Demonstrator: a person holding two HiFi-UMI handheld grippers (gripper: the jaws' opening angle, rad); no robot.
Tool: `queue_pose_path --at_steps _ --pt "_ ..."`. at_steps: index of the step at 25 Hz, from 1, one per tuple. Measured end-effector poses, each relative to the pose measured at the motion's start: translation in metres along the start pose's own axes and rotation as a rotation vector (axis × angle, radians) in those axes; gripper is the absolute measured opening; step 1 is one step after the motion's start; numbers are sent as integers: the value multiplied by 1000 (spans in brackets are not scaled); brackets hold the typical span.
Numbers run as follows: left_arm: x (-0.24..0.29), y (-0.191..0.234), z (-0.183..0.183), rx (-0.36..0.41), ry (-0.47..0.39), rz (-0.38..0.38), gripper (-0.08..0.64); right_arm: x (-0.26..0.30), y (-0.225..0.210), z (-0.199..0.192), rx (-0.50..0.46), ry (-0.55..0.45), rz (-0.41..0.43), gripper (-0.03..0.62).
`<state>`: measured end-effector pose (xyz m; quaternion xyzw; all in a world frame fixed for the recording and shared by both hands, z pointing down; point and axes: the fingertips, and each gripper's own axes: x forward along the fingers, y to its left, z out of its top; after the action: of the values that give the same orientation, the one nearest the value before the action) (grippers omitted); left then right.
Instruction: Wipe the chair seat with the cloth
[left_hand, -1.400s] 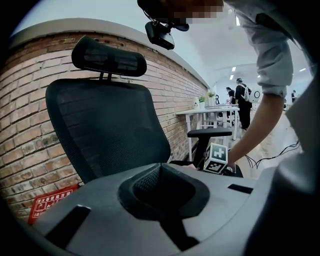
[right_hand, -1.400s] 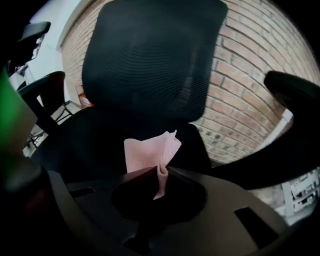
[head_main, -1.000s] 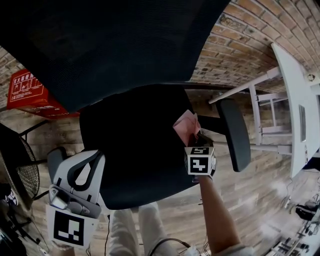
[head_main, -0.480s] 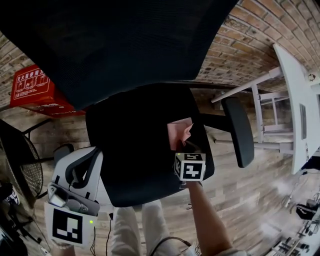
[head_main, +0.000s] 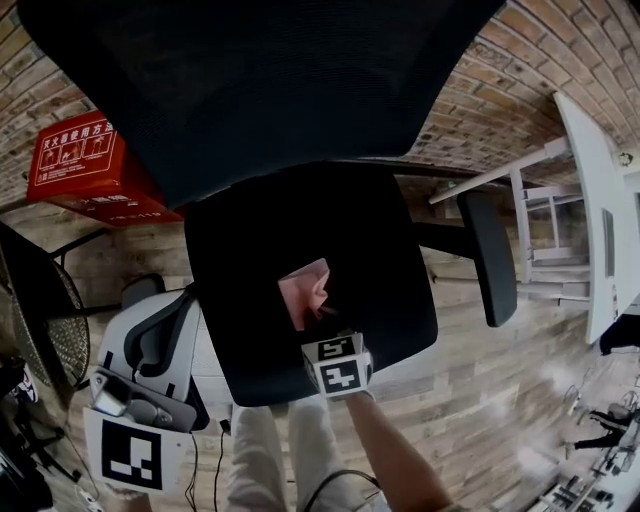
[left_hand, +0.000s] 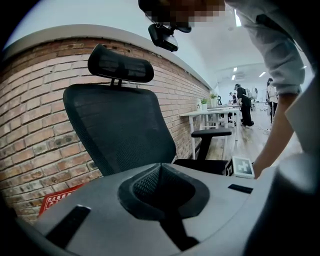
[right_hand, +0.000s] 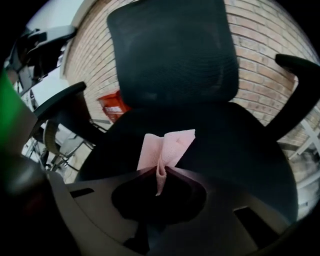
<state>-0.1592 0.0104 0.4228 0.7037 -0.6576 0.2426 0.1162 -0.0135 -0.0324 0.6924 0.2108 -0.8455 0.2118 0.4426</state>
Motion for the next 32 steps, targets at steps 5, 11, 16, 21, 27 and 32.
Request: queue_pose_path --at_steps 5,11,16,21,27,32 --pt "-11 3 -3 -13 0 14 18 3 58 -6 -59 8 94 54" --pt "-20 10 -5 -24 -6 33 18 2 121 -10 -130 9 203 54" --pt "-20 7 -2 -21 -15 27 18 -3 157 -16 -201 18 279 54" --pt "-17 1 0 -17 -15 15 18 -7 158 -22 -214 22 284 54" --pt "-6 -10 7 -12 -21 -8 18 -10 112 -33 -203 40 196 54" --pt "4 -22 12 -7 -16 -29 18 -18 58 -45 -168 48 104 54"
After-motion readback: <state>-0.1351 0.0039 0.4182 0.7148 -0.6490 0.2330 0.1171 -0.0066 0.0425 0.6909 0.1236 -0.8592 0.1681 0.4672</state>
